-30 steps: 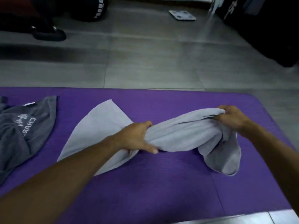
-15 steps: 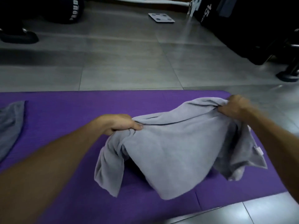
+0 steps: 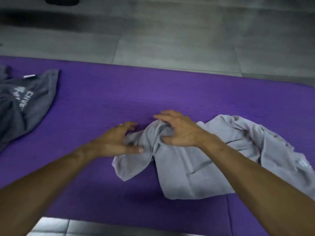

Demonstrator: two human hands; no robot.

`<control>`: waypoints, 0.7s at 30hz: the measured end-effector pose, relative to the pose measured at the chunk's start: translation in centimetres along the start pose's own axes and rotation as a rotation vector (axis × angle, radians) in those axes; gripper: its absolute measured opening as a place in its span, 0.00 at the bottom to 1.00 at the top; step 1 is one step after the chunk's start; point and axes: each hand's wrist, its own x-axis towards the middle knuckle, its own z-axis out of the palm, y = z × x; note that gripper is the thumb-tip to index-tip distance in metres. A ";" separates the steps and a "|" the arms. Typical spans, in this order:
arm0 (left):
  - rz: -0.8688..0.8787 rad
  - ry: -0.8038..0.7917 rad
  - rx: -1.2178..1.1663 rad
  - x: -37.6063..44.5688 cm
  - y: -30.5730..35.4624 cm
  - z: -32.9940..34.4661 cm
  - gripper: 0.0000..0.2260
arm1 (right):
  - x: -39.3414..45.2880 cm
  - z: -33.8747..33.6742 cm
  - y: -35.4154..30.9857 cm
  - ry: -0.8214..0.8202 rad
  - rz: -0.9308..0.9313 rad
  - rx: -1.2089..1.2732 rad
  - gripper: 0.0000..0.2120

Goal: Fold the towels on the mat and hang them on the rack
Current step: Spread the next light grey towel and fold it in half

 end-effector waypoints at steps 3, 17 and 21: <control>0.059 -0.005 0.264 -3.1 -2.2 2.3 0.47 | 2.5 1.3 -1.6 -0.080 -0.128 -0.184 0.19; -0.341 -0.118 -1.121 -2.7 -3.0 -0.1 0.33 | 3.1 0.2 0.7 -0.022 0.298 -0.068 0.17; -0.211 0.139 -0.733 -1.4 -2.3 3.0 0.17 | 4.8 -0.7 -1.4 0.153 0.310 0.286 0.23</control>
